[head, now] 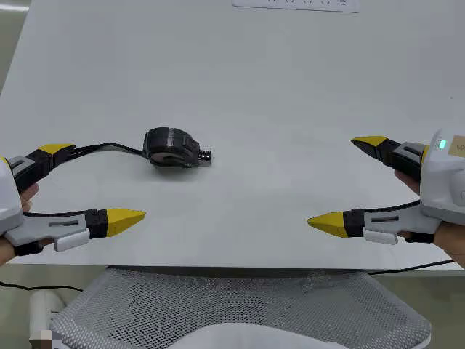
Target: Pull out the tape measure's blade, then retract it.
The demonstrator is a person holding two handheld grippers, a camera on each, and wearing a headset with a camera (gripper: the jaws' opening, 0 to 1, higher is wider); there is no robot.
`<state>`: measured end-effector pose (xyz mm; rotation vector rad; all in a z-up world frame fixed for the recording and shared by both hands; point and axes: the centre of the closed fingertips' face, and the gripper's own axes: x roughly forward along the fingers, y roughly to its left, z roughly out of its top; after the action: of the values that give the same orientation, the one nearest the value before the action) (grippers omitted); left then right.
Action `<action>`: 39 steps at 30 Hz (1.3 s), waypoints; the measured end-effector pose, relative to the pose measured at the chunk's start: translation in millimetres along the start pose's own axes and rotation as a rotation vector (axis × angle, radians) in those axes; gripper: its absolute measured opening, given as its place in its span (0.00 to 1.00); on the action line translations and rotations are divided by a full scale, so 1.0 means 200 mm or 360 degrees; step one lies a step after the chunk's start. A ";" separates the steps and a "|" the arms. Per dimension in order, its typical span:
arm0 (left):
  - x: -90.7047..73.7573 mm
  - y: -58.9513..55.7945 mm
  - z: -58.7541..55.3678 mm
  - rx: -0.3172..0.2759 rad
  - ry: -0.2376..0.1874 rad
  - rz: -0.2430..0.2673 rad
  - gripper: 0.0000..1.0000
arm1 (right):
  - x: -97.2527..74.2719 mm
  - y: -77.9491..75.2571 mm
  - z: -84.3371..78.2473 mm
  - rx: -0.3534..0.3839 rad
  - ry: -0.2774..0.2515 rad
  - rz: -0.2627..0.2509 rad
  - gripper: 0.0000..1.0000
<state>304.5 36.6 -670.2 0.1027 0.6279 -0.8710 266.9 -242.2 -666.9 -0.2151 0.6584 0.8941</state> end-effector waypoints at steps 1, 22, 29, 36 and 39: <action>0.00 0.00 0.00 -0.0001 0.0004 -0.0002 0.96 | 0.00 0.00 0.00 -0.0002 0.0002 -0.0002 0.92; 0.01 0.01 -0.01 -0.0001 0.0023 -0.0011 0.96 | 0.01 -0.01 -0.01 -0.0018 0.0020 -0.0005 0.94; 0.03 0.03 -0.02 -0.0001 0.0051 -0.0034 0.90 | 0.03 -0.02 -0.02 -0.0039 0.0037 -0.0003 0.92; 0.09 0.04 -0.01 0.0069 0.0089 -0.0081 0.91 | 0.07 -0.04 -0.02 -0.0057 0.0049 0.0022 0.91; 0.11 0.04 0.00 0.0112 0.0108 -0.0112 0.91 | 0.09 -0.03 -0.01 -0.0091 0.0071 0.0041 0.92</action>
<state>321.7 26.3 -684.2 0.1750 0.6674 -0.9607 279.5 -235.3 -680.7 -0.2788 0.6785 0.9357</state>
